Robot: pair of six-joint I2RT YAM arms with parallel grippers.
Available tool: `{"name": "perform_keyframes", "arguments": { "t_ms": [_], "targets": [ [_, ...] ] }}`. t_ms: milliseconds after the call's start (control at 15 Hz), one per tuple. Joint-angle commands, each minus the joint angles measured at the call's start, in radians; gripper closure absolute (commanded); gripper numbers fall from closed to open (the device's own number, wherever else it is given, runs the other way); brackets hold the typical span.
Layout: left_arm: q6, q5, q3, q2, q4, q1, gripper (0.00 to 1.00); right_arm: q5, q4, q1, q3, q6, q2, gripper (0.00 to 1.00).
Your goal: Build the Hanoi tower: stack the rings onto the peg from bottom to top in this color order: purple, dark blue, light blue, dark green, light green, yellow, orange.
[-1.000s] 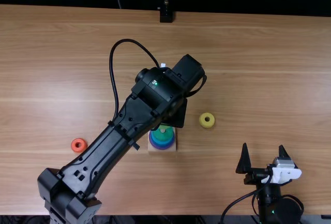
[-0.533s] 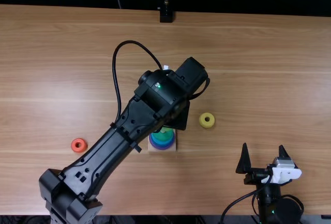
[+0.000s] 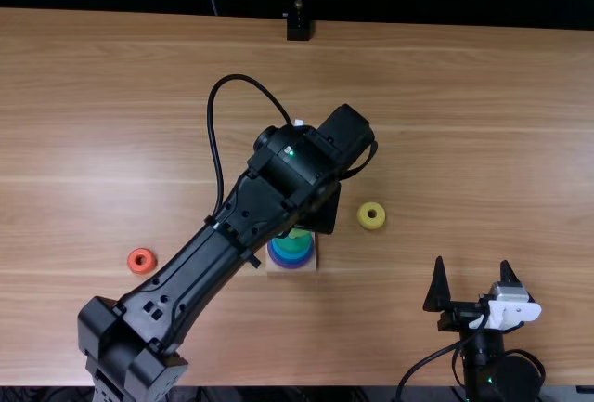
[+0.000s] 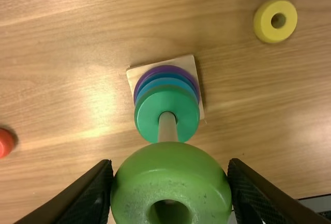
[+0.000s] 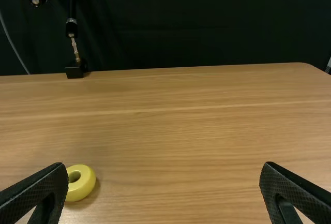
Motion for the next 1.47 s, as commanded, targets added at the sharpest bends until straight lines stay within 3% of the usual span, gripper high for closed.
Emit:
{"name": "perform_keyframes", "arguments": {
  "t_ms": [0, 67, 133, 467, 667, 867, 933, 1000, 1067, 1133, 1200, 1267, 1400],
  "targets": [
    [-0.003, -0.006, -0.020, 0.014, -0.003, 0.003, 0.76, -0.001, -0.009, -0.011, -0.006, -0.005, -0.007, 0.00],
    [-0.003, -0.003, -0.023, 0.011, -0.010, 0.005, 0.29, -0.003, -0.009, -0.011, -0.007, -0.005, -0.007, 0.00],
    [-0.003, -0.004, -0.025, 0.010, -0.010, 0.009, 0.00, -0.001, -0.009, -0.011, -0.007, -0.005, -0.007, 0.00],
    [0.003, -0.010, -0.043, -0.029, 0.038, 0.084, 0.00, -0.003, -0.009, -0.011, -0.007, -0.005, -0.007, 0.00],
    [0.010, -0.014, -0.101, -0.248, 0.292, 0.215, 0.00, -0.003, -0.009, -0.011, -0.007, -0.005, -0.007, 0.00],
    [0.014, -0.008, -0.407, -0.509, 0.649, 0.356, 0.00, -0.003, -0.009, -0.011, -0.007, -0.005, -0.007, 0.00],
    [0.041, -0.004, -0.536, -0.587, 0.763, 0.405, 0.00, -0.003, -0.009, -0.011, -0.006, -0.005, -0.007, 0.00],
    [0.106, -0.004, -0.680, -0.685, 0.857, 0.433, 0.00, -0.001, -0.009, -0.011, -0.007, -0.005, -0.007, 0.00],
    [0.198, -0.003, -0.821, -0.791, 0.934, 0.451, 0.00, -0.001, -0.009, -0.011, -0.007, -0.005, -0.007, 0.00],
    [0.306, 0.016, -0.962, -0.889, 1.002, 0.470, 0.00, -0.003, -0.009, -0.011, -0.007, -0.005, -0.007, 0.00],
    [0.417, 0.047, -1.103, -0.989, 1.069, 0.506, 0.00, -0.003, -0.009, -0.011, -0.006, -0.005, -0.007, 0.00],
    [0.492, 0.073, -1.227, -1.096, 1.131, 0.555, 0.00, -0.003, -0.009, -0.011, -0.006, -0.005, -0.007, 0.00],
    [0.520, 0.097, -1.451, -1.302, 1.172, 0.617, 0.00, -0.001, -0.009, -0.011, -0.007, -0.005, -0.007, 0.00]
  ]
}}
